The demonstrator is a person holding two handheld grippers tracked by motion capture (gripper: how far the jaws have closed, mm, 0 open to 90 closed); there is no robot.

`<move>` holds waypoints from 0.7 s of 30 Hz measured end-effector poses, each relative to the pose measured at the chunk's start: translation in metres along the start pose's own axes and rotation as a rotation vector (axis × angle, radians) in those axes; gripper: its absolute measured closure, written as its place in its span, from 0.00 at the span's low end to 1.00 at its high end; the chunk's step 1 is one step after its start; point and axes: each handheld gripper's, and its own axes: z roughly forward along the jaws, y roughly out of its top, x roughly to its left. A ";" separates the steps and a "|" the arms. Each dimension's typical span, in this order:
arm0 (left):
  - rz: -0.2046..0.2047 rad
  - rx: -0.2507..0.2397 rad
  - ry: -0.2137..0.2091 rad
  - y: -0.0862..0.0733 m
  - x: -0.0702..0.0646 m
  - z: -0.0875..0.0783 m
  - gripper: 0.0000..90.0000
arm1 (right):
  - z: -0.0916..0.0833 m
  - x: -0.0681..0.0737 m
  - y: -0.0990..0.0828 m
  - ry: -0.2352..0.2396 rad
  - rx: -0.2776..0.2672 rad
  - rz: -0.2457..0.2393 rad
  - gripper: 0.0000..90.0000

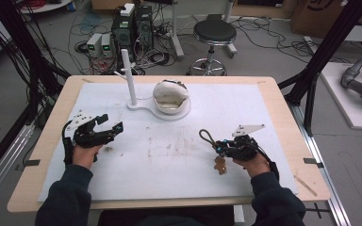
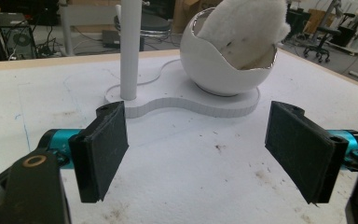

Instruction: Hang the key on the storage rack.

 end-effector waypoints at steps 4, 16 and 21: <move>0.004 0.001 0.001 0.000 0.000 0.000 0.23 | -0.006 -0.001 0.003 -0.032 -0.093 -0.012 0.87; 0.014 -0.001 0.005 -0.001 0.003 -0.001 0.24 | 0.004 0.009 0.042 0.012 -0.297 -0.037 0.87; -0.009 -0.024 0.028 0.000 0.011 -0.006 0.24 | 0.016 0.018 0.075 0.030 -0.388 -0.044 0.87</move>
